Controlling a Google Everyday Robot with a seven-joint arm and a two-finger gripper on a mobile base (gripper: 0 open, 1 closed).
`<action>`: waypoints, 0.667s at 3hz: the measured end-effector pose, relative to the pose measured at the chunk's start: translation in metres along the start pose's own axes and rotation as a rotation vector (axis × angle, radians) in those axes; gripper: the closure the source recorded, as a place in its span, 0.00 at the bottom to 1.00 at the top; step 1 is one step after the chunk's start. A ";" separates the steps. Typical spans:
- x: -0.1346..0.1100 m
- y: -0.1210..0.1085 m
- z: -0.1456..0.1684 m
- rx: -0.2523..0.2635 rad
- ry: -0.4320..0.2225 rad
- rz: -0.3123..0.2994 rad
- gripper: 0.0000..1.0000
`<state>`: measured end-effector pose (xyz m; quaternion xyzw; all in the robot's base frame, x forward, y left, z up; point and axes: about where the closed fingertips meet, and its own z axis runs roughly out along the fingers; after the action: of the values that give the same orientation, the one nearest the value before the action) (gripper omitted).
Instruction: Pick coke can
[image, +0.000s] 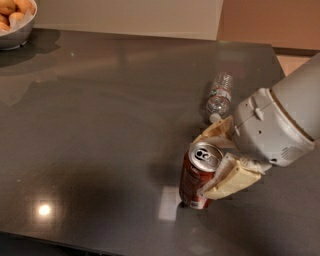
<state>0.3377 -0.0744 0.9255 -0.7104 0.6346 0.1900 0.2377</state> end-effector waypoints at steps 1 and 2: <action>-0.024 -0.004 -0.036 0.016 -0.033 -0.024 1.00; -0.061 -0.007 -0.077 0.003 -0.044 -0.062 1.00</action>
Offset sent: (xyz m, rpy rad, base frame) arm -0.0078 0.0001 0.1077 0.0449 0.0135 0.0907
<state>0.3349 -0.0688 1.0240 -0.7251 0.6071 0.1971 0.2586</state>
